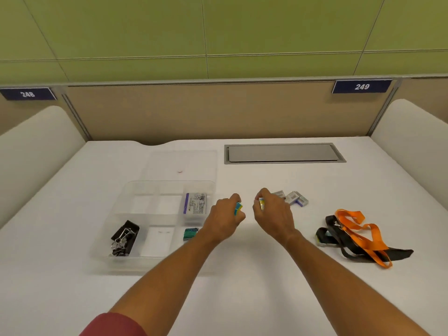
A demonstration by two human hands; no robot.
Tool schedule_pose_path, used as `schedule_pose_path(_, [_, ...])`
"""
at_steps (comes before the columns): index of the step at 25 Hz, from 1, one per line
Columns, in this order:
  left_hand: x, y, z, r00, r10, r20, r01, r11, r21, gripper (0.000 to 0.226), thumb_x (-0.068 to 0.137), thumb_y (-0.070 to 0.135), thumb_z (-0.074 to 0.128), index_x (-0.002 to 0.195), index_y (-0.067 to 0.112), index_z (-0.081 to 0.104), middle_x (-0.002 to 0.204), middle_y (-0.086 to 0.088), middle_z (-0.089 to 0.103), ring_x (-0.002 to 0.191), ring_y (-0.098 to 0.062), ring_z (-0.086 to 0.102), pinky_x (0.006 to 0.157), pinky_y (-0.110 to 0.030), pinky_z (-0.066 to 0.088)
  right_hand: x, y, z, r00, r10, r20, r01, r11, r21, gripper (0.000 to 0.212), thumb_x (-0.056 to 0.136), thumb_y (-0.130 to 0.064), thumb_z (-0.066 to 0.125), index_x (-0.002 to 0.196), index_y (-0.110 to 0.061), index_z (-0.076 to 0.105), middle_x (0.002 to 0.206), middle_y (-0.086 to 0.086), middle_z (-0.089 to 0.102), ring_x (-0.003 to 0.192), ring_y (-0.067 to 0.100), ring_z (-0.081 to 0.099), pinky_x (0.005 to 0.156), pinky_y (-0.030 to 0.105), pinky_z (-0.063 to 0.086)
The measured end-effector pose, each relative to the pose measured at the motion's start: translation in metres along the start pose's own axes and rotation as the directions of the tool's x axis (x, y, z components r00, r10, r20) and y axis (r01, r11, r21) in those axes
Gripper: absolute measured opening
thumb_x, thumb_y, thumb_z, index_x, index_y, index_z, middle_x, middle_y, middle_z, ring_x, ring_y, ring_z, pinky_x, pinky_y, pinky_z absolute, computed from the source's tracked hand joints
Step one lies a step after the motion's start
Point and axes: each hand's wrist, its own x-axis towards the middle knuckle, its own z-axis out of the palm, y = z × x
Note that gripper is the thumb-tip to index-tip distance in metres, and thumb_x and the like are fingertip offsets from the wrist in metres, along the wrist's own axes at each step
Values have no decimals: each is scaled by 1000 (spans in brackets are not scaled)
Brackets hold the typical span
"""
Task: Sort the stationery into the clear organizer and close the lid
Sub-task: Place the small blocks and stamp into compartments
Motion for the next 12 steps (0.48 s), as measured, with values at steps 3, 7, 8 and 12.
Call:
schedule_pose_path(3, [-7, -32, -24, 993, -95, -66, 95, 995, -1, 31, 91, 27, 56, 120, 17, 50, 110, -7, 62, 87, -16, 54, 76, -23, 44, 1, -33, 18, 999, -36, 17, 36, 999, 8, 16, 95, -29, 50, 102, -16, 55, 93, 3, 67, 75, 14, 55, 67, 24, 43])
schedule_pose_path(7, [-12, -75, -60, 985, -131, -110, 134, 991, 20, 36, 90, 30, 61, 122, 16, 52, 114, -6, 59, 90, -15, 53, 77, -22, 46, 2, -79, 44, 998, -61, 30, 60, 998, 18, 17, 95, -33, 49, 102, -18, 53, 96, 2, 66, 74, 13, 54, 69, 23, 40])
schedule_pose_path(8, [-12, -85, -69, 985, -123, -119, 128, 991, 29, 35, 90, 31, 61, 121, 16, 52, 114, -6, 58, 90, -14, 53, 76, -22, 47, 2, -90, 49, 997, -70, 41, 70, 997, 17, 19, 95, -34, 49, 103, -18, 53, 97, 2, 66, 74, 12, 54, 68, 21, 40])
schedule_pose_path(12, [-16, -123, -101, 979, -128, -159, 136, 990, 39, 34, 92, 30, 59, 122, 15, 51, 116, -7, 47, 90, -13, 49, 73, -19, 45, 5, -131, 67, 990, -85, 108, 84, 996, 18, 24, 91, -41, 55, 101, -21, 49, 96, 0, 64, 70, 14, 57, 65, 16, 46])
